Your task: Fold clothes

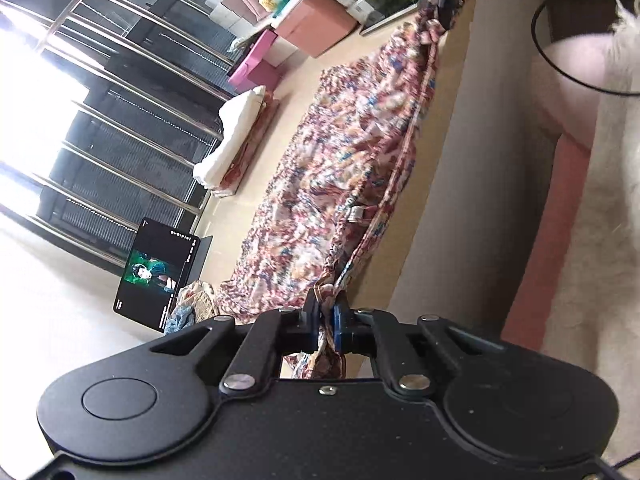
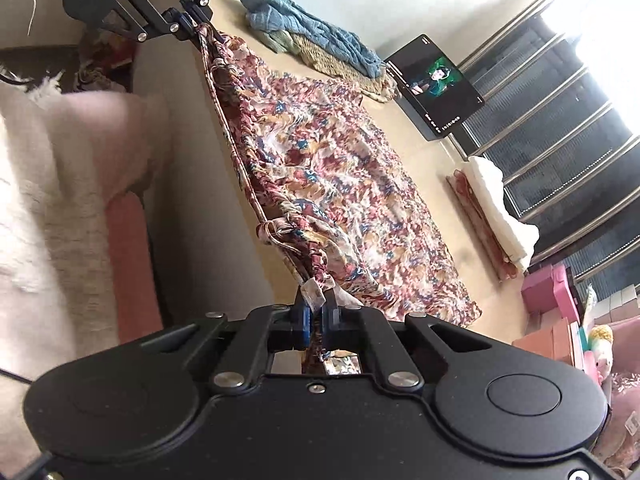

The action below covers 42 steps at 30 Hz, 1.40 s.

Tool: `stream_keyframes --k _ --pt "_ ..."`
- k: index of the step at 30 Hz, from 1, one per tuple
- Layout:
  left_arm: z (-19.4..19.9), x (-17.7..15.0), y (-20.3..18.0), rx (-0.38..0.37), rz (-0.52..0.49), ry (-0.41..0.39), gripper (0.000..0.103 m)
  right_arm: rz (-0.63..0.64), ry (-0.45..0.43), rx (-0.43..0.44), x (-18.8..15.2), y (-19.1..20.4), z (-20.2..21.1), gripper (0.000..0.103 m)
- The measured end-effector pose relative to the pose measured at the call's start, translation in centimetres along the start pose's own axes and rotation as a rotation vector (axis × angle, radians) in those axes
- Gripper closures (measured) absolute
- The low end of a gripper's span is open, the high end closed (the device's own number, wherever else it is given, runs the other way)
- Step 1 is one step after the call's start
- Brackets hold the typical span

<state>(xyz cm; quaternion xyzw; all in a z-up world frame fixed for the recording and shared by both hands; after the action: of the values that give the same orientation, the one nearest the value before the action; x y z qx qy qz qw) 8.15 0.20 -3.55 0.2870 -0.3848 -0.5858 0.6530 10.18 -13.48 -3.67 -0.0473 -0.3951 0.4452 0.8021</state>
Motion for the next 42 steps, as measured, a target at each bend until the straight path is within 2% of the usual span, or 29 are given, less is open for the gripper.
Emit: stream_keyframes --k 4,6,9,12,15,21,28,30,31,32,34,37,39,40,42 --pt "0.5 0.8 1.9 0.014 -0.025 -0.031 0.096 0.027 0.002 -0.028 1.0 -1.1 1.0 0.099" --pt "-0.4 1.3 4.0 0.048 -0.044 -0.032 0.096 0.037 -0.011 -0.049 2.3 -2.3 1.4 0.099" --pt "-3.2 2.0 7.9 0.148 -0.115 -0.023 0.096 0.040 -0.026 -0.059 5.1 -5.2 0.5 0.099" --pt "-7.9 2.3 11.7 0.142 -0.106 0.023 0.096 0.026 0.008 -0.060 8.2 -9.1 -2.8 0.099" --pt "-13.3 2.3 14.6 0.092 -0.080 0.064 0.096 0.001 0.058 -0.041 10.7 -13.2 -7.0 0.099" --pt "-22.2 1.5 17.1 -0.098 -0.011 0.121 0.096 -0.091 0.185 0.045 12.3 -18.4 -16.4 0.099" --pt "-27.7 0.4 18.3 -0.190 0.069 0.158 0.093 -0.194 0.244 0.122 12.3 -21.4 -22.7 0.098" --pt "-28.7 -0.5 17.8 -0.211 0.119 0.196 0.077 -0.251 0.264 0.126 11.8 -22.1 -24.3 0.092" --pt "-29.1 -1.0 17.9 -0.185 0.147 0.218 0.053 -0.284 0.264 0.103 11.5 -22.4 -25.2 0.069" --pt "-29.6 -1.5 18.1 -0.148 0.175 0.240 0.028 -0.317 0.257 0.068 11.1 -22.9 -25.9 0.034" --pt "-28.8 -2.1 18.5 -0.076 0.255 0.235 0.012 -0.404 0.210 0.003 10.6 -24.0 -26.3 0.007" --pt "-27.3 -2.9 19.1 0.033 0.379 0.216 0.012 -0.593 0.100 -0.040 9.4 -25.1 -25.2 0.007" --pt "-26.2 -3.5 19.4 0.106 0.460 0.203 0.012 -0.676 0.017 -0.055 8.8 -25.1 -23.6 0.007" --pt "-25.2 -3.4 19.2 0.105 0.498 0.168 0.012 -0.712 -0.022 -0.046 8.5 -24.9 -22.9 0.007" --pt "-22.9 -2.8 18.4 0.079 0.571 0.080 0.012 -0.765 -0.076 0.027 7.9 -23.3 -21.2 0.006"
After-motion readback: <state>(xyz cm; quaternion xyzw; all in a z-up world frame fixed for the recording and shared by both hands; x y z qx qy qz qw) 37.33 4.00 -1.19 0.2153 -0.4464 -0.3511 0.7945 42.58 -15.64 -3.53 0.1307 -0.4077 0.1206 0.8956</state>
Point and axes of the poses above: each gripper's, at about its wrist camera, not at the fingertips, and z roughly against the way its jaws point, y to its left, x to its top, the point moved 8 cm from there along -z, roughly the way its jaws point, and after that the axes turned 15 degrees about -z, right-handed, at the moved point
